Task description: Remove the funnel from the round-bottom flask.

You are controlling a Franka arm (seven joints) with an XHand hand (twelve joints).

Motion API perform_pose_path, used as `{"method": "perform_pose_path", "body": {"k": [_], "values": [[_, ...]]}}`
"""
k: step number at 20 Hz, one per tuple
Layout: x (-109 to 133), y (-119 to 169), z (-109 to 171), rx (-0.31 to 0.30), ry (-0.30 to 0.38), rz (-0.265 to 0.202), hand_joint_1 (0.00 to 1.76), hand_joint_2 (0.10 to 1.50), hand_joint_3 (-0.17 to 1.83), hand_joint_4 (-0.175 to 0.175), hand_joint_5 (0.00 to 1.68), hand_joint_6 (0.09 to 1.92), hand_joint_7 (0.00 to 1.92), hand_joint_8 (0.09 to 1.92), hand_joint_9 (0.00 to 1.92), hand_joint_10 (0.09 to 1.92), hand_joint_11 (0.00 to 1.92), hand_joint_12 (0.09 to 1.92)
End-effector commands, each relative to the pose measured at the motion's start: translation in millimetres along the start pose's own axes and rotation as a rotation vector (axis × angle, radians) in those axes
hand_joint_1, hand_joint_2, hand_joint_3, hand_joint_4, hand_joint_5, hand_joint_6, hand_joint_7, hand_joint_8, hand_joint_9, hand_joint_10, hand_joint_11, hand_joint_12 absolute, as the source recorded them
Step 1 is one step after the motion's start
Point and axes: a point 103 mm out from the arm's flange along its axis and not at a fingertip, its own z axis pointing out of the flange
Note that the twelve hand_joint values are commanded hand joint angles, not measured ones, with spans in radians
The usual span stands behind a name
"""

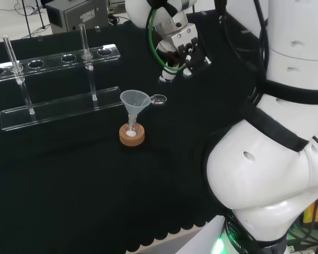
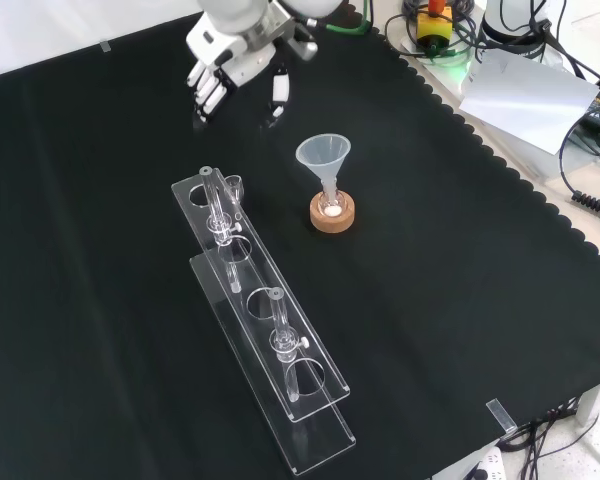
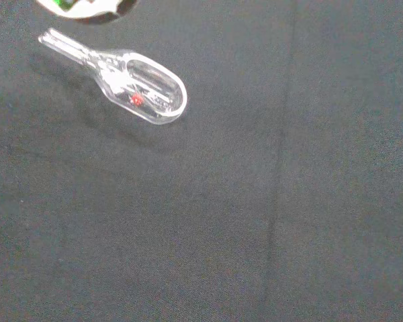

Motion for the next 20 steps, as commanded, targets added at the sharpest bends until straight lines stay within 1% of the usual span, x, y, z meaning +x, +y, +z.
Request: {"method": "perform_pose_path", "body": {"k": [1, 6, 12, 16, 19, 20], "values": [[3, -48, -21, -0.046, 0.047, 0.038, 0.78, 0.64, 0.64, -0.05, 0.4, 0.14, 0.39, 0.67, 0.63, 0.58, 0.44, 1.31], [11, -75, -32, -0.062, 0.072, 0.023, 0.78, 0.64, 0.64, -0.05, 0.41, 0.13, 0.39, 0.67, 0.63, 0.57, 0.44, 1.31], [27, -103, -42, -0.047, 0.093, -0.012, 0.74, 0.64, 0.64, -0.049, 0.39, 0.11, 0.38, 0.66, 0.63, 0.57, 0.44, 1.31], [40, -114, -43, -0.027, 0.113, -0.039, 0.71, 0.64, 0.63, -0.05, 0.37, 0.09, 0.36, 0.66, 0.62, 0.56, 0.43, 1.32], [50, -116, -42, 0.014, 0.129, -0.075, 0.69, 0.64, 0.63, -0.048, 0.35, 0.09, 0.36, 0.66, 0.62, 0.56, 0.44, 1.32], [54, -116, -42, 0.027, 0.132, -0.088, 0.68, 0.64, 0.63, -0.043, 0.33, 0.09, 0.35, 0.66, 0.62, 0.56, 0.45, 1.33]]}}
